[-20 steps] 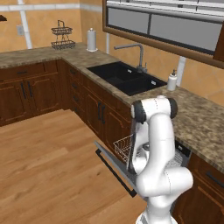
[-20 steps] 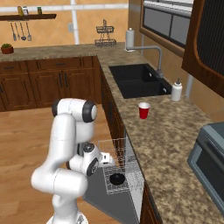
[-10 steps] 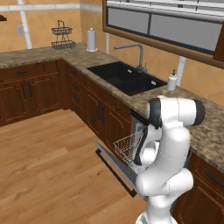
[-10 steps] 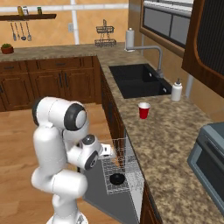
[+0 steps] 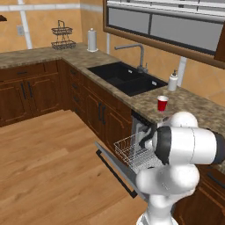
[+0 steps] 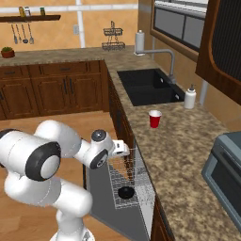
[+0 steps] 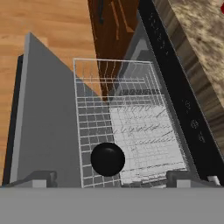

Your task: Pick up the cup and bowl from the counter, place them in the dishwasher, and close the dishwasher door.

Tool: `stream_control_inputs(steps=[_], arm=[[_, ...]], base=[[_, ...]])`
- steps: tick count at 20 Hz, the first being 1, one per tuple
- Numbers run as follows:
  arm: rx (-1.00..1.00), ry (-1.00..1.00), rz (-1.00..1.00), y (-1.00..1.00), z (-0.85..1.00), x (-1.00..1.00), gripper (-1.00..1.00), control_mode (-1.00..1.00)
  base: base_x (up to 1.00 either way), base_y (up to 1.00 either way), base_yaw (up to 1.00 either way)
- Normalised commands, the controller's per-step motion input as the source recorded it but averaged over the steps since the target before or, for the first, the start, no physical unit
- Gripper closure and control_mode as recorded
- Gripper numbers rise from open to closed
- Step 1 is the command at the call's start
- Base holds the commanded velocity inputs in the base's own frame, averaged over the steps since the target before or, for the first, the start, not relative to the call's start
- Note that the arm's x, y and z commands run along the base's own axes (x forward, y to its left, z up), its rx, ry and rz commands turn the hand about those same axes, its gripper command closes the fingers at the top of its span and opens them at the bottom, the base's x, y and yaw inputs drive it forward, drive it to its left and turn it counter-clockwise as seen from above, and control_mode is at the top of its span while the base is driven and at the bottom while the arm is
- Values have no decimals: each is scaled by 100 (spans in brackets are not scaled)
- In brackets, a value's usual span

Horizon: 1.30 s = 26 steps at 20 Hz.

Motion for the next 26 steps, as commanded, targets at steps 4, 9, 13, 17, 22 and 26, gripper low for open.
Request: stream_control_inputs(steps=[4, 9, 13, 17, 22, 26], arm=[[-5, 4, 0, 15, 100, 0, -100, -100], [-12, 9, -2, 5, 100, 15, -100, -100], [-14, 13, -1, -1, 91, 70, -100, -100], [-12, 6, 0, -3, 38, 89, -100, -100], [-7, 2, 0, -20, 3, 76, -100, -100], [0, 0, 0, -44, 0, 65, -100, -100]], base=[[0, 0, 0], [0, 0, 0], [0, 0, 0], [0, 0, 0], [0, 0, 0], [0, 0, 0]])
